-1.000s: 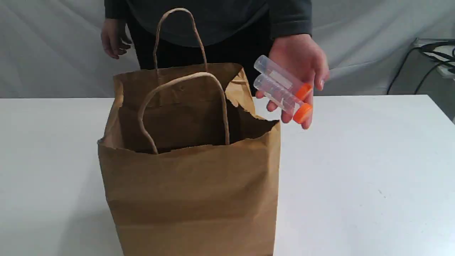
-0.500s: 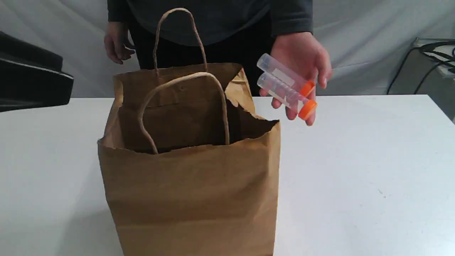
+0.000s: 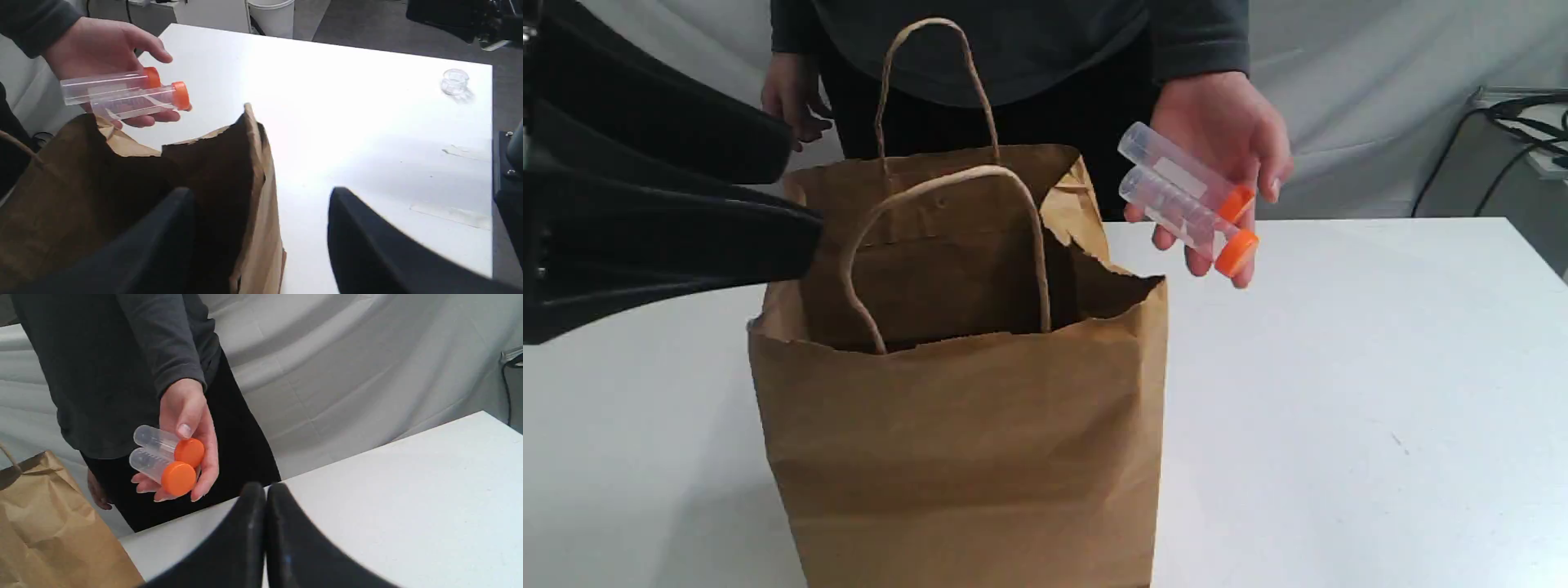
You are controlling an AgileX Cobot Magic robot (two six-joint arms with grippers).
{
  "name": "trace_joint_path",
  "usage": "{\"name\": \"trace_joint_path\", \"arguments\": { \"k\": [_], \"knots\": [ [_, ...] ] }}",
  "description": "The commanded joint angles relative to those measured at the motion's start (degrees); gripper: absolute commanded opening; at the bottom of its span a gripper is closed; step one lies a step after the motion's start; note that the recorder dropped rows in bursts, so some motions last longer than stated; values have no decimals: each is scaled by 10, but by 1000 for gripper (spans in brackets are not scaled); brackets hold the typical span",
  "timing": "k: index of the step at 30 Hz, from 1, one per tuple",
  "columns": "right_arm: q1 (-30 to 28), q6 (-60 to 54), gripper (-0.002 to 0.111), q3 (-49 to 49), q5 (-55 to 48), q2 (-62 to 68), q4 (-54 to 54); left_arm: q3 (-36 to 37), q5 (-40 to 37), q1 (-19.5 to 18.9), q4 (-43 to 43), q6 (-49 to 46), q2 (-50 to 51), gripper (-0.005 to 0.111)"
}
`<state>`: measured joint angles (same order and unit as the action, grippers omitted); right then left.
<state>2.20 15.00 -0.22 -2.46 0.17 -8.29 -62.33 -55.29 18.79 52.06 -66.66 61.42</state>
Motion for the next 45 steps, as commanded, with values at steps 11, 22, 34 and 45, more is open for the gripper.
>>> {"name": "trace_joint_path", "arguments": {
  "k": [11,22,34,45],
  "knots": [
    [-4,-1,0,2,1,-2,7,-5,79,29,-8,18,73,52],
    [-4,0,0,2,1,-2,7,-5,69,29,0,18,88,0],
    [-4,6,0,0,25,-2,-62,-5,80,29,3,17,88,0],
    [-4,-34,0,-225,-34,89,19,-5,118,29,21,22,88,0]
  ]
}}
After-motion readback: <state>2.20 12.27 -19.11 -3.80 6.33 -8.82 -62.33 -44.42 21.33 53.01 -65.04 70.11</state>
